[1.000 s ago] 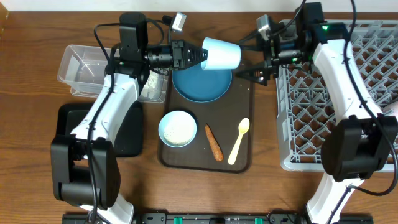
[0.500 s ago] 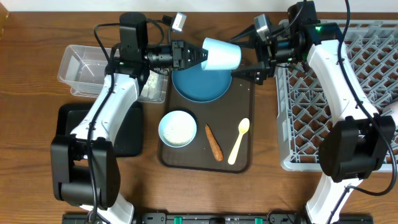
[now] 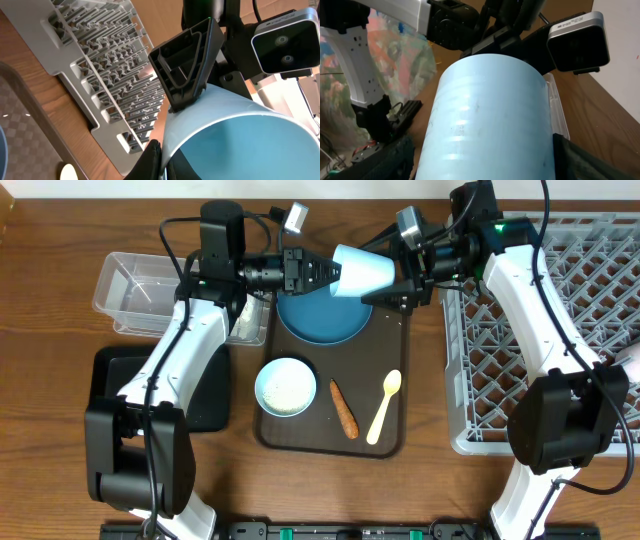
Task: Sort waste into correct bins and load items into the dishwasher rack
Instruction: 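Hand blue cup from left gripper to right gripper, then carry blue cup with right gripper into dish rack and release, then move right gripper to tray and grasp yellow spoon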
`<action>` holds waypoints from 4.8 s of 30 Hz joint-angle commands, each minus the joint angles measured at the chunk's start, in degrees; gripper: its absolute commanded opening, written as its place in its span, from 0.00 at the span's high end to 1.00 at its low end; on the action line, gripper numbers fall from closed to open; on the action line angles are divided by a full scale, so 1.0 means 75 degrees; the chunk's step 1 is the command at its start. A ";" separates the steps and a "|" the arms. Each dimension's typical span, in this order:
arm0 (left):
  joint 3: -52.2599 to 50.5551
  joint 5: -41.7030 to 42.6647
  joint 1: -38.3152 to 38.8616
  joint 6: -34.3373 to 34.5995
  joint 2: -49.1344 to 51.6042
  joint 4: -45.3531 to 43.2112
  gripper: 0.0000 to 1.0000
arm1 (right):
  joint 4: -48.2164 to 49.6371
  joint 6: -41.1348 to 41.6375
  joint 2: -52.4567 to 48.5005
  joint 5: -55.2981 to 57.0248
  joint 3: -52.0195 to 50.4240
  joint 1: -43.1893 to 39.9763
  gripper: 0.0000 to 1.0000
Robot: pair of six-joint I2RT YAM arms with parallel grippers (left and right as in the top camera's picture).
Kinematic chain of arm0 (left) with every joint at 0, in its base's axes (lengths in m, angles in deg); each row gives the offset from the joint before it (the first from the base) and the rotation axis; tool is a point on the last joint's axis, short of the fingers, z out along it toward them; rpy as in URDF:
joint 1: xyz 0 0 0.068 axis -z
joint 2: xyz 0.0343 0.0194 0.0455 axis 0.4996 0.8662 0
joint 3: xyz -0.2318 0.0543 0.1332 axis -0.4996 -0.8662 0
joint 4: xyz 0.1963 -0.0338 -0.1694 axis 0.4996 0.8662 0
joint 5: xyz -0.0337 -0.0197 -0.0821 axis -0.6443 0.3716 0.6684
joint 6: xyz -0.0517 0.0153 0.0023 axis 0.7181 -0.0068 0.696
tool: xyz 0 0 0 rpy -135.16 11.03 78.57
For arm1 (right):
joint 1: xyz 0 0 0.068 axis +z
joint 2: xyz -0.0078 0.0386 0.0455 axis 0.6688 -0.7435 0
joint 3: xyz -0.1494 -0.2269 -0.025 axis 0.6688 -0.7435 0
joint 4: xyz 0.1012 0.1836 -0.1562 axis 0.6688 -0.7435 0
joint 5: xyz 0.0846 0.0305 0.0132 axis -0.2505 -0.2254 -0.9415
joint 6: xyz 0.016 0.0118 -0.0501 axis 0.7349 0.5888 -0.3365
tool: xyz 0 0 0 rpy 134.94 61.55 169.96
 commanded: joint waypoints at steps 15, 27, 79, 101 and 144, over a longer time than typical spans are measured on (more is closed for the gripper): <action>0.0064 0.0157 -0.0015 -0.0076 0.0067 -0.0061 0.92 | -0.0006 0.0073 -0.0061 0.0286 0.0087 0.0052 0.24; 0.0064 0.0154 -0.0015 -0.0079 0.0067 -0.0058 0.92 | 0.0003 0.0073 -0.0061 0.0428 0.0087 0.0041 0.36; 0.0064 -0.7659 -0.1151 -0.3745 -0.1711 0.6155 0.50 | -0.2302 0.9224 0.1533 1.1707 0.0003 -0.4791 0.67; 0.0064 -0.7659 -0.1151 -0.3748 -0.1711 0.6155 0.50 | -0.0766 0.9221 0.1338 1.1587 -0.2413 -0.5601 0.53; 0.0064 -0.7705 -0.1151 -0.3748 -0.1711 0.6478 0.36 | -0.0592 0.8734 0.2532 0.9209 -0.1760 -0.1967 0.07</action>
